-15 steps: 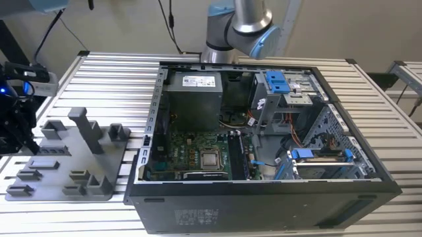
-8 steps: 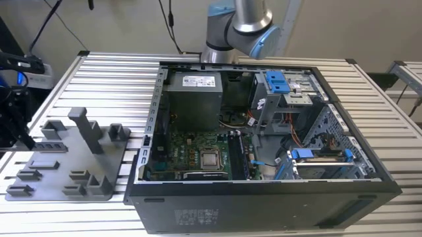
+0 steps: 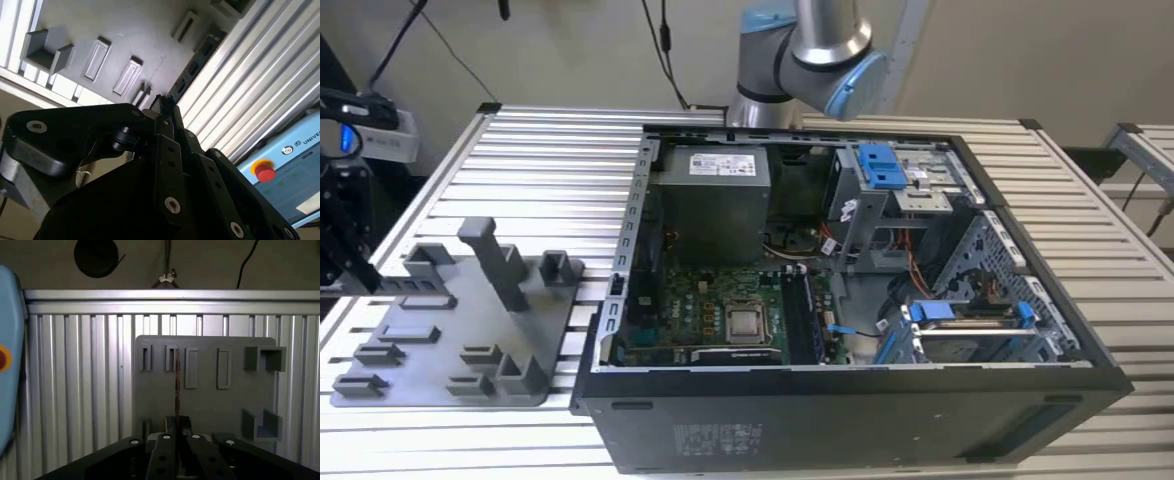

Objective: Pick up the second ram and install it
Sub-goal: 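Pick up the second ram and move it above second insertion slot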

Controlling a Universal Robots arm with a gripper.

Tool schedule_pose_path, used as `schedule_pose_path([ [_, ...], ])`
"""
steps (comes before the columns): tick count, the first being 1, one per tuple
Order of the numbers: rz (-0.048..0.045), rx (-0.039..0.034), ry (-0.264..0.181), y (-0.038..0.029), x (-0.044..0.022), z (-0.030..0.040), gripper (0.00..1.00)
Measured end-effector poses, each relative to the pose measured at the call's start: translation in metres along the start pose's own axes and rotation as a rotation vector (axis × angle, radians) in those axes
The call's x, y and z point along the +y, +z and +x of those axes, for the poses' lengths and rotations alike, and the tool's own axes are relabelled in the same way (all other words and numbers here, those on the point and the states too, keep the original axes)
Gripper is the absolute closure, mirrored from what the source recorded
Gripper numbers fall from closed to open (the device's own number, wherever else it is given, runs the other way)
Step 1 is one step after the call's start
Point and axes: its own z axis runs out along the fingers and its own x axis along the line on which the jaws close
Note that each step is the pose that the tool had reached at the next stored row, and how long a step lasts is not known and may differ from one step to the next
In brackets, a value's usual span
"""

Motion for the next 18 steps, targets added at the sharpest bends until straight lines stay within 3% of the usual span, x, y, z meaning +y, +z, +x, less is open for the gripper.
schedule_pose_path([
  [7, 0.0001, -0.0001, 0.000, -0.0077, 0.0002, -0.0001, 0.86],
  [18, 0.0001, 0.0000, 0.000, -0.0260, 0.0005, -0.0003, 0.86],
])
